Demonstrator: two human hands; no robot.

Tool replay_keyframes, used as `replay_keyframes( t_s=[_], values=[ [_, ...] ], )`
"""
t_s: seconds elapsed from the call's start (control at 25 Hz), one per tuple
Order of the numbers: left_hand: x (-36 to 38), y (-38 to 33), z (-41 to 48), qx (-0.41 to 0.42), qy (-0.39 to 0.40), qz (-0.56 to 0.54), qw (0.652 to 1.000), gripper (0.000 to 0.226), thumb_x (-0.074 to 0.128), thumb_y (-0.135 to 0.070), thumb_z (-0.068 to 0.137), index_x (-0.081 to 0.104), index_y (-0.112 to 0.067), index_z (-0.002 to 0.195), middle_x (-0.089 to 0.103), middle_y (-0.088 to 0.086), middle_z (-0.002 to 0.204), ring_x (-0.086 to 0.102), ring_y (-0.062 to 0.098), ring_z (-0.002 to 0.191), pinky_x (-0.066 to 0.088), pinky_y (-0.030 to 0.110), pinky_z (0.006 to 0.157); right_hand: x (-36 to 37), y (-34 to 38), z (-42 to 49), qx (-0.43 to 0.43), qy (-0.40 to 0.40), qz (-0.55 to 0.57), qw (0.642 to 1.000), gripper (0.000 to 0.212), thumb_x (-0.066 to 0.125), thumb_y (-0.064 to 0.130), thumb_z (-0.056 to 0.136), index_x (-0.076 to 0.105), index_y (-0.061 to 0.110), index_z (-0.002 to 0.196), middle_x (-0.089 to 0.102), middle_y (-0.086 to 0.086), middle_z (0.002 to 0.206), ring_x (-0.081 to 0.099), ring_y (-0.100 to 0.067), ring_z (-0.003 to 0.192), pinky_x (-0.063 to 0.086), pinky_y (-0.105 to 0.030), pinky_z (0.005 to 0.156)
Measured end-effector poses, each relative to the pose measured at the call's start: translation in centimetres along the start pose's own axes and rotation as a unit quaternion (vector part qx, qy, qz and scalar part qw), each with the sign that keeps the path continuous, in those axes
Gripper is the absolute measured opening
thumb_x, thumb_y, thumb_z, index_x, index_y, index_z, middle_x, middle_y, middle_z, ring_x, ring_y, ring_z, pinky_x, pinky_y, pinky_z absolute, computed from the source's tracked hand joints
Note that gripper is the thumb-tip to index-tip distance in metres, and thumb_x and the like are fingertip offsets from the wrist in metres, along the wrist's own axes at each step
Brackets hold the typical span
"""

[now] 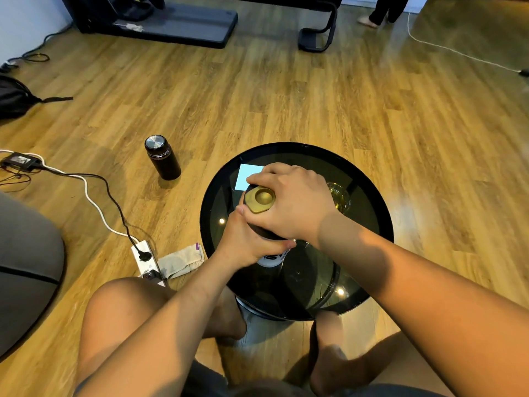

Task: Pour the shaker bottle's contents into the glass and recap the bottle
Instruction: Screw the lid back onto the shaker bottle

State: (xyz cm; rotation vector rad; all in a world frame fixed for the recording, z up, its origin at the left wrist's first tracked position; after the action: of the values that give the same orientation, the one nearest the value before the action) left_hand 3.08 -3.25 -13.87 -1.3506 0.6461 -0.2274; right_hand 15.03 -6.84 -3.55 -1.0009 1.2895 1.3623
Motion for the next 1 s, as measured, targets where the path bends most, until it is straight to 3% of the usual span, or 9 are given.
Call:
replay_keyframes(
  t_s=[0.12,0.28,0.44,0.56,0.76,0.88,1.0],
  values=[
    [0.0,-0.1,-0.1,0.003,-0.007,-0.002,1.000,0.069,0.100,-0.010,0.058,0.059,-0.030,0.110,0.072,-0.012,0.104,0.068,-0.002,0.102,0.052,0.012,0.086,0.0,0.1,0.0,0.009,0.000,0.000,1.000,0.064,0.047,0.076,0.081,0.056,0.040,0.133,0.058,0.011,0.135,0.057,-0.020,0.120,0.045,-0.036,0.086],
    [0.1,0.0,-0.1,0.003,-0.004,-0.008,1.000,0.068,0.100,-0.013,0.057,0.061,-0.024,0.111,0.073,-0.009,0.103,0.070,0.004,0.102,0.055,0.019,0.087,-0.1,0.3,-0.1,0.021,0.002,0.004,1.000,0.064,0.047,0.075,0.081,0.056,0.040,0.134,0.058,0.011,0.135,0.057,-0.021,0.119,0.045,-0.037,0.086],
    [0.3,-0.1,-0.1,0.001,-0.004,-0.018,1.000,0.071,0.095,-0.031,0.054,0.062,-0.017,0.116,0.074,-0.005,0.105,0.071,0.010,0.104,0.059,0.029,0.089,-0.2,0.5,-0.1,0.033,0.003,-0.003,0.999,0.064,0.045,0.075,0.082,0.055,0.040,0.134,0.057,0.009,0.136,0.056,-0.022,0.120,0.046,-0.038,0.087],
    [0.3,-0.3,-0.2,0.007,-0.015,-0.019,1.000,0.072,0.094,-0.034,0.053,0.062,-0.018,0.116,0.074,-0.004,0.105,0.071,0.013,0.104,0.060,0.034,0.089,-0.1,0.5,-0.2,0.041,0.000,-0.009,0.999,0.064,0.044,0.076,0.083,0.055,0.040,0.134,0.058,0.008,0.136,0.057,-0.023,0.120,0.046,-0.038,0.086],
    [0.9,-0.4,-0.2,-0.007,-0.024,-0.021,0.999,0.077,0.094,-0.035,0.053,0.060,-0.020,0.120,0.073,-0.006,0.108,0.070,0.010,0.105,0.060,0.035,0.090,0.1,0.1,0.0,0.033,-0.006,-0.004,0.999,0.064,0.046,0.076,0.081,0.057,0.039,0.132,0.059,0.009,0.133,0.057,-0.023,0.118,0.046,-0.038,0.086],
    [0.5,-0.1,0.0,-0.039,0.005,-0.031,0.999,0.092,0.099,-0.031,0.054,0.055,-0.016,0.133,0.071,-0.004,0.120,0.067,0.007,0.114,0.058,0.037,0.099,0.3,-0.6,0.3,0.006,-0.009,0.009,1.000,0.070,0.048,0.079,0.078,0.057,0.037,0.134,0.059,0.007,0.132,0.055,-0.022,0.119,0.048,-0.039,0.089],
    [-1.2,0.1,0.6,-0.041,0.051,-0.047,0.997,0.109,0.102,-0.017,0.056,0.043,-0.014,0.147,0.067,-0.002,0.131,0.063,0.004,0.123,0.053,0.031,0.106,0.1,-1.4,0.4,-0.102,-0.011,0.046,0.994,0.079,0.053,0.075,0.078,0.047,0.032,0.144,0.050,-0.004,0.144,0.041,-0.026,0.133,0.044,-0.045,0.102]
  ],
)
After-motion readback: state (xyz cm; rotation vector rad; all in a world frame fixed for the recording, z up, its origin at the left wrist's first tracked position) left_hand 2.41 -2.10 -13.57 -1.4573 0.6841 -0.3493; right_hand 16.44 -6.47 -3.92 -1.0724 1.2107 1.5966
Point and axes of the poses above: each hand's wrist, its own z-axis towards the middle knuckle, its own x-axis out of the palm, y = z × x, the point moved 1 cm from there along z, towards the middle knuckle
